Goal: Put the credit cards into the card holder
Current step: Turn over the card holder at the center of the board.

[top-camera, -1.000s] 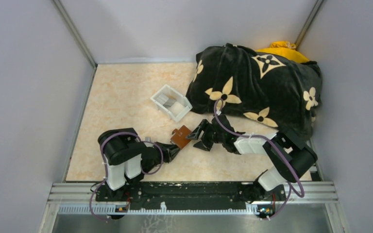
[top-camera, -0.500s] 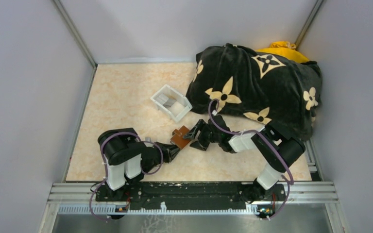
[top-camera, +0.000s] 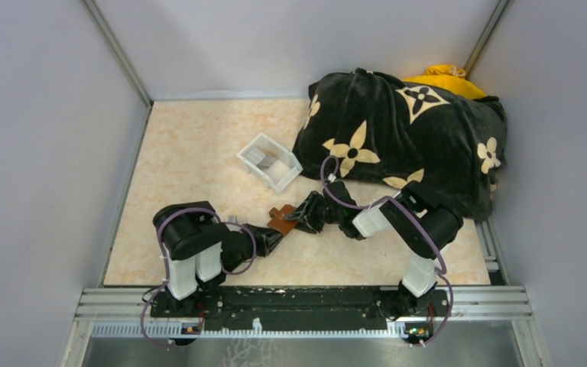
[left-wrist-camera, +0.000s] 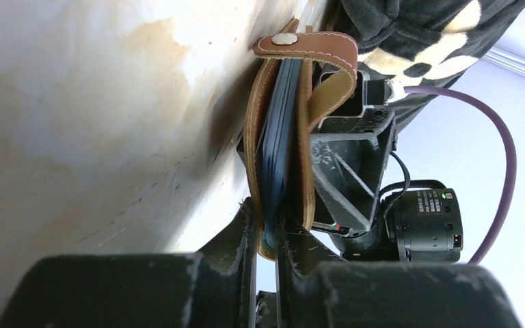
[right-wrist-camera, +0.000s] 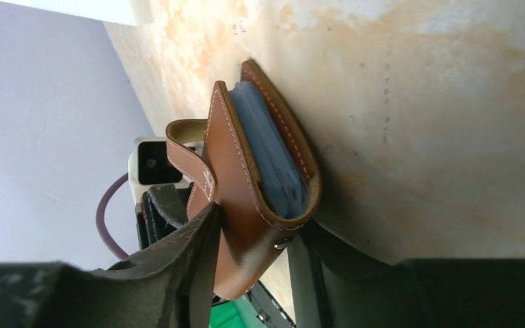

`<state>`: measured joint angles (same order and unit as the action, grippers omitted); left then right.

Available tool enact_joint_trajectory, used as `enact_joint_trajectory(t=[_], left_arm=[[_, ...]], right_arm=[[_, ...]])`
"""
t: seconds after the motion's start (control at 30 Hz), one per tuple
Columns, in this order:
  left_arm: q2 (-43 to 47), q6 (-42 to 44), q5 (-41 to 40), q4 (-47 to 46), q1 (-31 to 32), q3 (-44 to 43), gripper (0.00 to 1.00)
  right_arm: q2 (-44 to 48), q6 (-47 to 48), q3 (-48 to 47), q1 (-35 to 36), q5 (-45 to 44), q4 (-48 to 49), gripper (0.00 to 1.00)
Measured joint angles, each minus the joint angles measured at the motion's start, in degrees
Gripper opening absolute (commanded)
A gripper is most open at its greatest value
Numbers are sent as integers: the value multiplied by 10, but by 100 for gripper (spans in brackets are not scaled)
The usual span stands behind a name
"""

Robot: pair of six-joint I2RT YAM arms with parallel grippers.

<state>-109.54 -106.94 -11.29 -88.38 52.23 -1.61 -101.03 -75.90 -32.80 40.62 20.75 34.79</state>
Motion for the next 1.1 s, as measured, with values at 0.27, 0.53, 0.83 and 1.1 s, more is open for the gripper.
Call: enact_joint_trajectory(t=[0.27,0.53,0.83,1.1], left_arm=[[3,14,22,-1,-6,4,51],[34,14,40,0,-15,6,61],[58,5,79,3,-14,11,63],[64,16,86,4,-13,11,62]], right_arm=[[-4,3,-5,0,0,3,11],[40,54,-44,-2,-6,-61,8],[147,263,-188,4,-146,-387,1],[159,421,-312,52,-364,-642,0]])
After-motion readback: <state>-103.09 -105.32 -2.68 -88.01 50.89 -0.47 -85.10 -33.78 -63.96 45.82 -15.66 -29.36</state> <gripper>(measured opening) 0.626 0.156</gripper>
